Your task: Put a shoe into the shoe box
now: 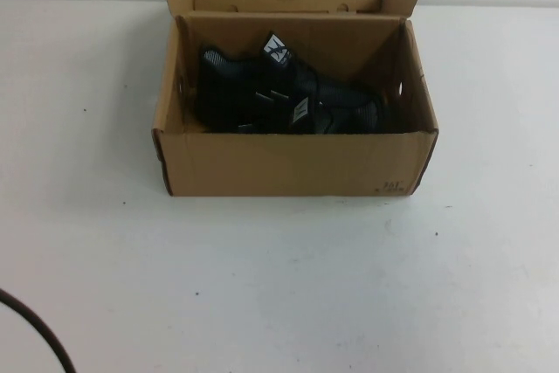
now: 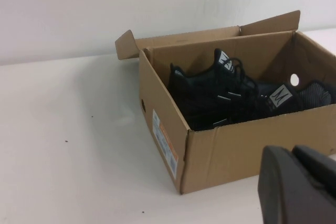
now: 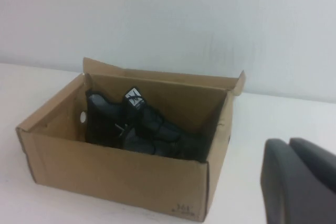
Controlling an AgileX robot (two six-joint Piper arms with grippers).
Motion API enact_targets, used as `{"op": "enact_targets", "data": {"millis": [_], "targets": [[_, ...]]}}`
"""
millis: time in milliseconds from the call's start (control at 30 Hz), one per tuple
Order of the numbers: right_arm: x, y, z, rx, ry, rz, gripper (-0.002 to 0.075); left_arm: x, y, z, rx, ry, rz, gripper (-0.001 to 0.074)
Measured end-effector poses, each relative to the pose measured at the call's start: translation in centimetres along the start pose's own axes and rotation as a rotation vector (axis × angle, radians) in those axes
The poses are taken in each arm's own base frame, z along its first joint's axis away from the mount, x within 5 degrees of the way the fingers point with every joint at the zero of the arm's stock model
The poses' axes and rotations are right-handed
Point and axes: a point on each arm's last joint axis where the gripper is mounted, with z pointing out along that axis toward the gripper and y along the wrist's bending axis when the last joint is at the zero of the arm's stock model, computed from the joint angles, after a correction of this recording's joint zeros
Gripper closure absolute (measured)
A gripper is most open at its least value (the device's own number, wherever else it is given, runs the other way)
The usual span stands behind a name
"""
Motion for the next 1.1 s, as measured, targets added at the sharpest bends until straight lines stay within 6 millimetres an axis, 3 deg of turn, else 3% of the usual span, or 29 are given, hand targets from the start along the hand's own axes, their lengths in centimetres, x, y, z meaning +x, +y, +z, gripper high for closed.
{"op": "enact_targets", "data": {"millis": [200, 333, 1100], "targets": [[7.1, -1.0, 0.0, 0.016, 0.021, -0.048, 0.0743, 0.0, -0.1, 0.0, 0.01, -0.001, -0.019, 0.0736], [9.8, -1.3, 0.6, 0.019, 0.073, -0.052, 0.0743, 0.0, -0.1, 0.0, 0.012, -0.002, -0.021, 0.0736], [10.4, -1.3, 0.9, 0.006, 0.037, -0.053, 0.0743, 0.0, -0.1, 0.0, 0.013, -0.002, -0.023, 0.0736]]}}
